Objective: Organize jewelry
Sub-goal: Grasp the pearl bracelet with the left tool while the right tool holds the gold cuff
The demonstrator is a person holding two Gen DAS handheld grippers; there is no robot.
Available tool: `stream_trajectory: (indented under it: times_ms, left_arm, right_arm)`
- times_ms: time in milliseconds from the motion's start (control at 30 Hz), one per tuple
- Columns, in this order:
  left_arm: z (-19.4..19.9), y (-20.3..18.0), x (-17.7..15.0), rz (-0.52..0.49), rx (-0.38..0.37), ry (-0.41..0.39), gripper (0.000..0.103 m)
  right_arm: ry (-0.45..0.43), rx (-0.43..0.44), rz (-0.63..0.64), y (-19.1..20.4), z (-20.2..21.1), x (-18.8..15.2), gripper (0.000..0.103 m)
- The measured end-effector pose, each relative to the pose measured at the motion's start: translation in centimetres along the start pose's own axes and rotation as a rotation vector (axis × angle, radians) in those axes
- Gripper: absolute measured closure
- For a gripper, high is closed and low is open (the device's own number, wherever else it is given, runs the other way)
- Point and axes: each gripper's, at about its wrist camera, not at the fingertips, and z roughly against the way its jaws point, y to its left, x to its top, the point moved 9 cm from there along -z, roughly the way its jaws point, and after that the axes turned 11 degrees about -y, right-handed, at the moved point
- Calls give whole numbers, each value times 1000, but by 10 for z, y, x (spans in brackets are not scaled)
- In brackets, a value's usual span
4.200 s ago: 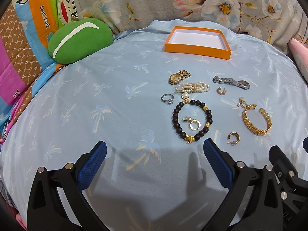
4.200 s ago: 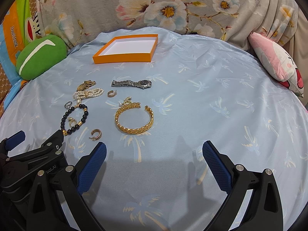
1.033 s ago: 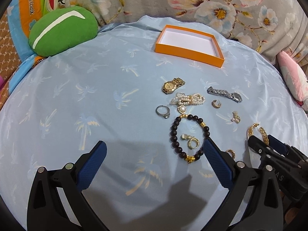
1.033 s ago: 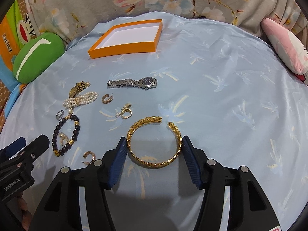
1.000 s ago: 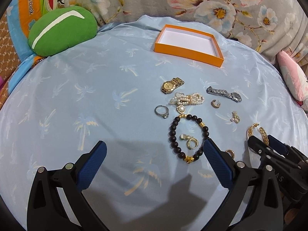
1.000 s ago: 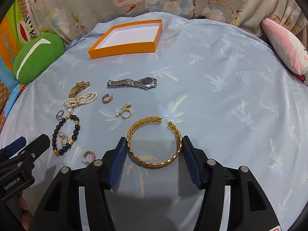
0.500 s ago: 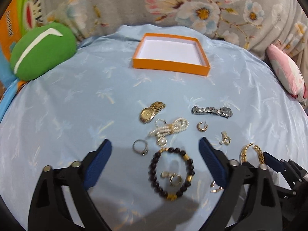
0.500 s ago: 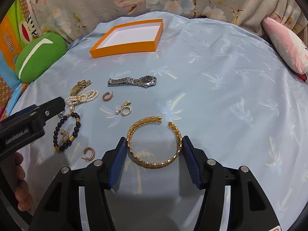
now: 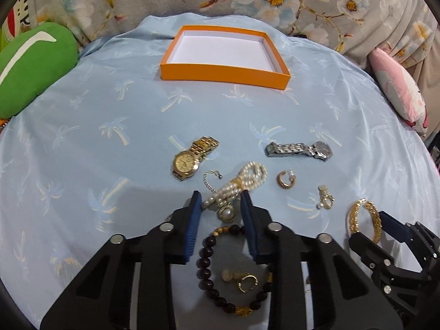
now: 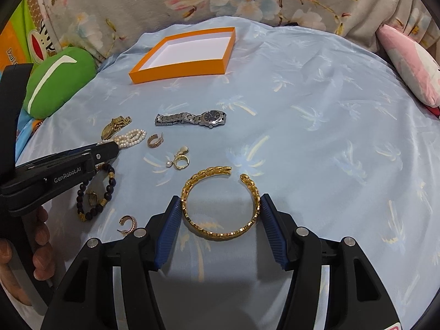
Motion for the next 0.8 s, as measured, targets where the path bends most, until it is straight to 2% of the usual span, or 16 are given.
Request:
stream_trajectory:
  times_ms: [167,433,500,800]
  left_arm:
    - [3,-8,-4,14,-49,2,85]
    - [22,-23,-5,12,-68,-45,91]
    - [28,-25,-4,19,-77,-52,100]
    - [48,-25,4,35,-81,-94,100]
  right_arm:
    - [0,1,-1,0,0,0,46]
    - [-12,11,-19,-1,1,3,46]
    - [-17,10,-21,-2,3,4,46]
    - [-42,-1,-13,-5,12,9,46]
